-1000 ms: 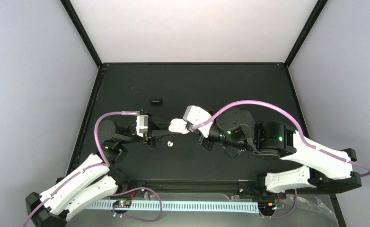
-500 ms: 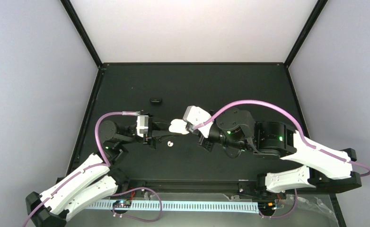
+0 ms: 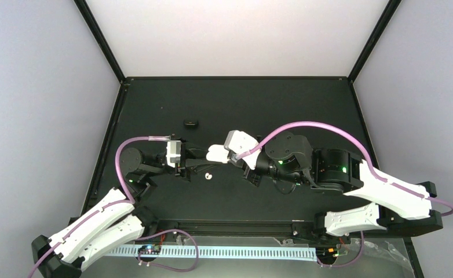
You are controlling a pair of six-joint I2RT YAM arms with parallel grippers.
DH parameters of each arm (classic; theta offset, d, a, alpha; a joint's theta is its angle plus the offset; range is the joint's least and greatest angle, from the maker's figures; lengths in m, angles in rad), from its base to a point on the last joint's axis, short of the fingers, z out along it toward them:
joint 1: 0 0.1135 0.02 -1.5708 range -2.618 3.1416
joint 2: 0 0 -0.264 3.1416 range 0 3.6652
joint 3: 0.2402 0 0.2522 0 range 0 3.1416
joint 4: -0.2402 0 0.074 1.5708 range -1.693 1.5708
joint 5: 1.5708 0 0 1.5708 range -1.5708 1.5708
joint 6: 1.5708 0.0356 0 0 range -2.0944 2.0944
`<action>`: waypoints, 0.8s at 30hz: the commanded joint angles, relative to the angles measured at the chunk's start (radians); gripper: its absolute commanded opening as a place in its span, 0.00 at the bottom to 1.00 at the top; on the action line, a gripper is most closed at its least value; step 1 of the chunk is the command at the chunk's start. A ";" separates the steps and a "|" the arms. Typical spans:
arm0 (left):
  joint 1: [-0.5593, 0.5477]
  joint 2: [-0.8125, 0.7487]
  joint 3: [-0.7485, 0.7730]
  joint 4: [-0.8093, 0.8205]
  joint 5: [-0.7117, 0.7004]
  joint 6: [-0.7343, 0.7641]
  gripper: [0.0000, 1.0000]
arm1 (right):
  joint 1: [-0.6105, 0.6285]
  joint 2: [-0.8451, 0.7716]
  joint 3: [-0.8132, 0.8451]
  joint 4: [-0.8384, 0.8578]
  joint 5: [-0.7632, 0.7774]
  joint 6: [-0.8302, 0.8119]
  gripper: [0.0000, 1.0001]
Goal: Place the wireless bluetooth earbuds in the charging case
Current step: Place the earbud in the charging case.
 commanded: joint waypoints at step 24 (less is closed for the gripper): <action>-0.010 -0.025 0.003 0.054 0.007 -0.010 0.01 | 0.010 -0.050 0.020 0.095 0.195 0.113 0.68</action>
